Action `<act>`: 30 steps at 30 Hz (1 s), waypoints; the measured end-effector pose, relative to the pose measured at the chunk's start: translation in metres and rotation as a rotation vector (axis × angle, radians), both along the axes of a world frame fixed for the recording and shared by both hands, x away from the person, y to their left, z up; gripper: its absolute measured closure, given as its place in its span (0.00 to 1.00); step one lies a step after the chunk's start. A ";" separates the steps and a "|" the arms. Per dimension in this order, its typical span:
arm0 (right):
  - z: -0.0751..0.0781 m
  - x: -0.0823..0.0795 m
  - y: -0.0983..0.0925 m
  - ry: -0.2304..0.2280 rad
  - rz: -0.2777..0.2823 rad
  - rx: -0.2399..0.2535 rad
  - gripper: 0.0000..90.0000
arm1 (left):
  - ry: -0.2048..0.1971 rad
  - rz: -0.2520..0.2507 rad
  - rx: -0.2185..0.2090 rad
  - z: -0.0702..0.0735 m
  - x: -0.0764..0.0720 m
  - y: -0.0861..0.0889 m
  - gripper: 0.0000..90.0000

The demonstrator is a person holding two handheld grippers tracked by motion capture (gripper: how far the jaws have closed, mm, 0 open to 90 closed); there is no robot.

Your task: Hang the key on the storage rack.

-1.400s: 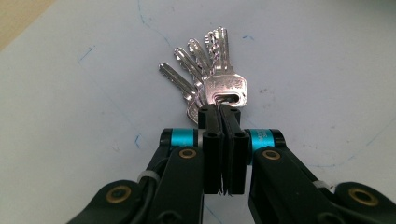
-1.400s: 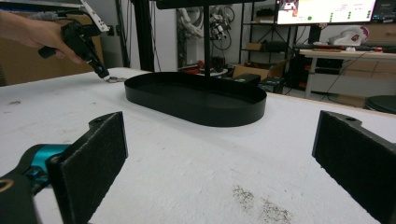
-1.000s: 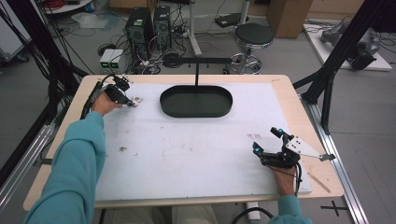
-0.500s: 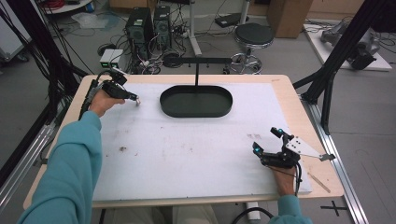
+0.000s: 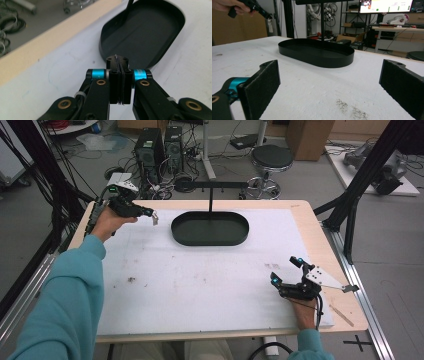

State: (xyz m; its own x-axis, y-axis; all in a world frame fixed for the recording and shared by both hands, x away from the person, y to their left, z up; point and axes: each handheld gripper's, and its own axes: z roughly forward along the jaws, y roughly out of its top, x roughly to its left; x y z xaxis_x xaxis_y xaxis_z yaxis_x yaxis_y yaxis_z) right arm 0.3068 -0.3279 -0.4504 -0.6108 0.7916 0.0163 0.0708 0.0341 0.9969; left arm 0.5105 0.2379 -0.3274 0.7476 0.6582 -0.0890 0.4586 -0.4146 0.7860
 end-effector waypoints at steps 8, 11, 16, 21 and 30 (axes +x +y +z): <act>0.000 0.000 0.000 -0.002 0.000 -0.001 0.03 | -0.066 -0.049 -0.029 0.022 -0.001 -0.016 0.98; 0.000 0.000 0.000 0.000 0.000 0.002 0.03 | -0.057 -0.057 -0.015 0.025 -0.001 -0.020 0.98; 0.000 0.000 0.000 0.001 0.000 0.000 0.03 | -0.072 -0.080 -0.025 0.035 -0.001 -0.028 0.98; 0.000 0.000 0.000 0.000 0.001 0.002 0.03 | -0.081 -0.099 -0.038 0.045 0.000 -0.035 0.98; 0.000 0.000 0.000 0.000 0.004 0.002 0.03 | -0.095 -0.116 -0.024 0.059 0.006 -0.050 0.98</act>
